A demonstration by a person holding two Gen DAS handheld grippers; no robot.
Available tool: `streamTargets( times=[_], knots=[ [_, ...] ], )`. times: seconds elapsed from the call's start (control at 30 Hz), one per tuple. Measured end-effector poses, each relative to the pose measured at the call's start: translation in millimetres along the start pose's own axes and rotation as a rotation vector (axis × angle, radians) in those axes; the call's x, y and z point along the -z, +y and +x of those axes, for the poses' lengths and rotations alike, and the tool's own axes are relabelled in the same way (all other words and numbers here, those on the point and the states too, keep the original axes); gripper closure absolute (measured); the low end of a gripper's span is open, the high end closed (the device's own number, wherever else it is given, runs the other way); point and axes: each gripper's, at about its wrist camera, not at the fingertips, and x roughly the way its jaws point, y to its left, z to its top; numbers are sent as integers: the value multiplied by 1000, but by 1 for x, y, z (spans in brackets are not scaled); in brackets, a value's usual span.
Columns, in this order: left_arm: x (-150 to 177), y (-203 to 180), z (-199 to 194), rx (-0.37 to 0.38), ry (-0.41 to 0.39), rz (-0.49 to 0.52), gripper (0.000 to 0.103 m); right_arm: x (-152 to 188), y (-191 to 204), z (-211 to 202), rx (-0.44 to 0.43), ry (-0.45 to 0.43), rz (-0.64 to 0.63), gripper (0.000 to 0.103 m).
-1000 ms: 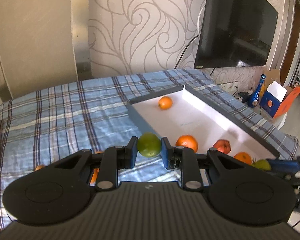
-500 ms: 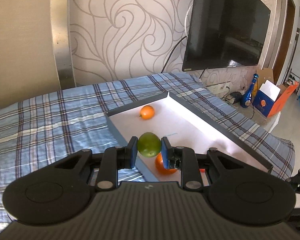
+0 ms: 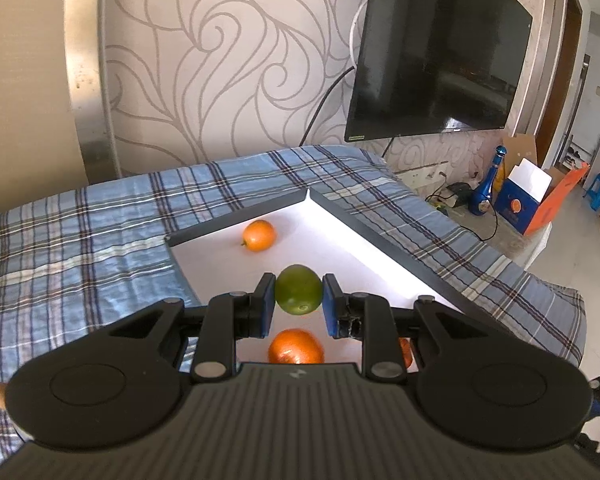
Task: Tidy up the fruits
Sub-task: 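Carry the green lime in the left gripper over the tray, then open the left gripper to drop the lime into the tray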
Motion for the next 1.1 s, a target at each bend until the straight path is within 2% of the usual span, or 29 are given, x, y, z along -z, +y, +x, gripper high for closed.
streamTargets(
  times=[0.4,0.7,1.1],
  knots=[
    [-9,-8,34,-1,20,-15,74,-3,-10,0,13,10,-26,77],
    [-13,-8,57,-35,48,-44,74,-5,-15,5,11,25,-48,77],
    [-20,-12,75,-54,59,-41,74,-6,-15,8,5,34,-69,77]
  ],
)
